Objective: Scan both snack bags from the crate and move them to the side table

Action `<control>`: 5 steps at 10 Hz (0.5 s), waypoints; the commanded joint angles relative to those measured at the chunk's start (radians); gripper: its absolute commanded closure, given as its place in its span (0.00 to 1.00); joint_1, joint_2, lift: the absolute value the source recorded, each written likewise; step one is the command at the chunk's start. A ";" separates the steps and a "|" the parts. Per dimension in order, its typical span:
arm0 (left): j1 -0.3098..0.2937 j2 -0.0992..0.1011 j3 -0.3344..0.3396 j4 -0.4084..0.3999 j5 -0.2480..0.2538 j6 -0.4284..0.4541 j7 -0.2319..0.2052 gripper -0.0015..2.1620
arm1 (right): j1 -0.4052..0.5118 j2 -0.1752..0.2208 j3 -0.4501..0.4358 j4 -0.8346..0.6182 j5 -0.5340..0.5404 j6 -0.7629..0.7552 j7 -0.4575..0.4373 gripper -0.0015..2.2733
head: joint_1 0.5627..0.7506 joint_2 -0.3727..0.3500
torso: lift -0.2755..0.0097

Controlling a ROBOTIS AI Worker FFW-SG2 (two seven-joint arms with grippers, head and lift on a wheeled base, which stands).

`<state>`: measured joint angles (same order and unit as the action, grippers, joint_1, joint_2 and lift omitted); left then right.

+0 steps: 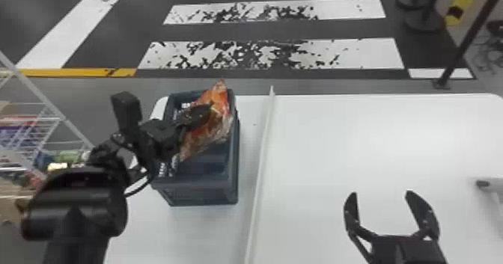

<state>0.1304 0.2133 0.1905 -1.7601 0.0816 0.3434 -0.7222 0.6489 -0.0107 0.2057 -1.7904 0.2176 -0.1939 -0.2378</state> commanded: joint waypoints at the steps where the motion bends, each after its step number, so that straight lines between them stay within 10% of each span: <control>1: 0.018 -0.006 0.010 -0.071 0.010 0.046 0.001 0.99 | -0.002 0.000 0.003 0.000 0.000 0.000 0.000 0.03 | 0.70 0.70 | 0.86; 5: -0.005 -0.060 -0.019 -0.193 0.010 0.150 0.021 0.99 | 0.002 0.000 0.004 -0.003 0.000 -0.003 -0.002 0.03 | 0.70 0.68 | 0.86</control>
<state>0.1308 0.1674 0.1795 -1.9405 0.0920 0.4868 -0.7008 0.6503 -0.0111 0.2098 -1.7930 0.2177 -0.1966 -0.2390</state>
